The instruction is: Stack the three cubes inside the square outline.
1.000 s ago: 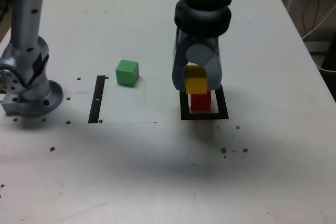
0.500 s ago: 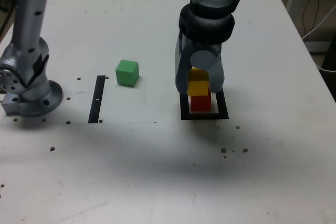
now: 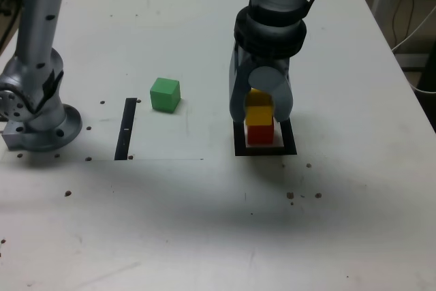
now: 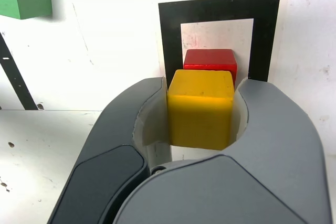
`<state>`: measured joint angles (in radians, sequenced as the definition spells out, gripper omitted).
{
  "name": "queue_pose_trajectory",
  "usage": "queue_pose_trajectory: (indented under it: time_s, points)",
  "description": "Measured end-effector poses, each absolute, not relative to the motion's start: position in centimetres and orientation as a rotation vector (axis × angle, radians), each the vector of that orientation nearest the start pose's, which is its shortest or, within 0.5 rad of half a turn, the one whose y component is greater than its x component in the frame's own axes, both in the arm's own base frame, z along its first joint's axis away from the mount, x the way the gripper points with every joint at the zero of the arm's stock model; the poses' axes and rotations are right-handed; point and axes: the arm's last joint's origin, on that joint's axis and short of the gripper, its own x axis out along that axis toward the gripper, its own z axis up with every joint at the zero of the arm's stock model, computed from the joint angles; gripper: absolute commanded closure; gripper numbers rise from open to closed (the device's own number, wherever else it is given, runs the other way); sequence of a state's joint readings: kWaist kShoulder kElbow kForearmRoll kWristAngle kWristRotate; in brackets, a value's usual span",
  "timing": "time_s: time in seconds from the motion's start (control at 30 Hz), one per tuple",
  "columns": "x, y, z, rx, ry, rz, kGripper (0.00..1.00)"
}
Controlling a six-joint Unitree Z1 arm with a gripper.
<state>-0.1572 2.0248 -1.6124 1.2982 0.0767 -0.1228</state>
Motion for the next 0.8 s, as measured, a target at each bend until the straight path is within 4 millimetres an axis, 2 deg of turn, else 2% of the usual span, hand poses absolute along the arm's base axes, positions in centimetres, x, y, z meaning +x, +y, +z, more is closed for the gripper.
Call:
queue_pose_trajectory:
  time_s: [0.43,0.8]
  points:
    - [35.62,-4.90,26.50,0.119,1.698,0.030,0.65]
    - [35.75,-4.90,26.28,0.107,1.696,0.022,0.54]
